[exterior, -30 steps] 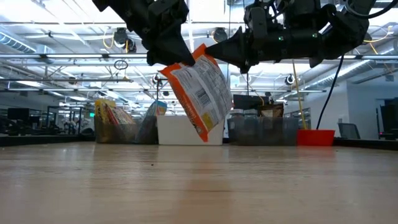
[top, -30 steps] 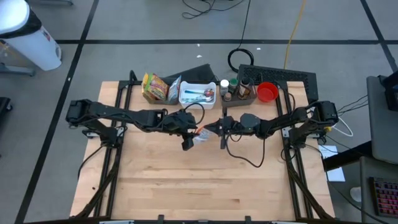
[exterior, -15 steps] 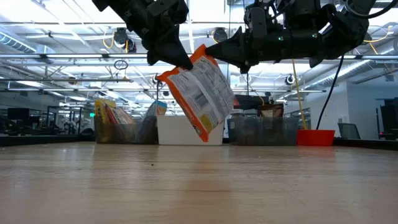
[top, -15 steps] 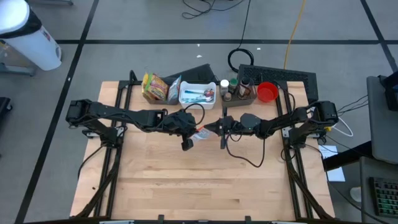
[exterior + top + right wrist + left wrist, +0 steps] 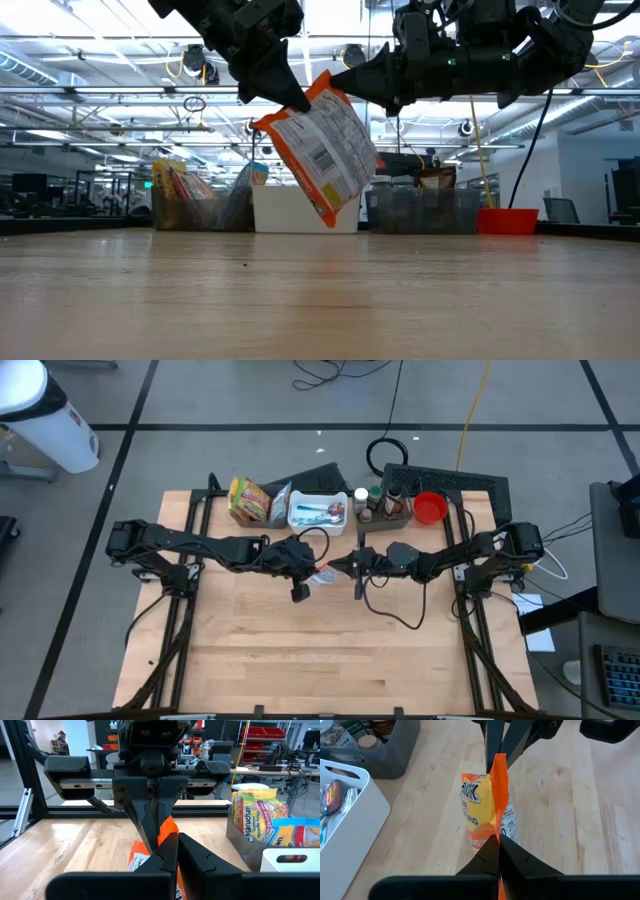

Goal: Pick & Place Food Item
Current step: Put the orange noodle pack into the left black bin

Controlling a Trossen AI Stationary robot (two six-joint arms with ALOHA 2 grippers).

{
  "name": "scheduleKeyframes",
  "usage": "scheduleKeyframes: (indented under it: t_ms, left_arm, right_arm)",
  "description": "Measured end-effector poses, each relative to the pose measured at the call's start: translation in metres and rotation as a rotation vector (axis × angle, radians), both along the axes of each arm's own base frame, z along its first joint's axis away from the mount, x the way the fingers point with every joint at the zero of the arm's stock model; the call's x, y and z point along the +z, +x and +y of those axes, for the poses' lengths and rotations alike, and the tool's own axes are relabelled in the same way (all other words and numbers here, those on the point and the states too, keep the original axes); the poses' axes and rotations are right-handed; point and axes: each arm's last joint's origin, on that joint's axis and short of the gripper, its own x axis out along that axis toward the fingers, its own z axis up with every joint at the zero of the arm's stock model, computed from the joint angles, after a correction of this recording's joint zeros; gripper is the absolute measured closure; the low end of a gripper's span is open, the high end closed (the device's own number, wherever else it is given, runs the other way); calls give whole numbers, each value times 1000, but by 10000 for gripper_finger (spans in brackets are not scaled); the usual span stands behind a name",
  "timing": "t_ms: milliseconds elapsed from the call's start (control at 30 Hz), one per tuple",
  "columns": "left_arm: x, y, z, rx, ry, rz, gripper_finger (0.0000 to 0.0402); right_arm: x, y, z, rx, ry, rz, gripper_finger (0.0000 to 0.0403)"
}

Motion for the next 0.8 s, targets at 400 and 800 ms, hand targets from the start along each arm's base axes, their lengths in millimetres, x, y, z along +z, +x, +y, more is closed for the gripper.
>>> scheduleKeyframes:
  t_ms: [400, 800]
  left_arm:
    - [1, 1, 1, 24, -19, -17, 400]
    - [6, -20, 13, 177, 7, 90, 401]
  right_arm:
    - [1, 0, 0, -5, -13, -6, 294]
    - [-2, 0, -3, -107, -6, 28, 221]
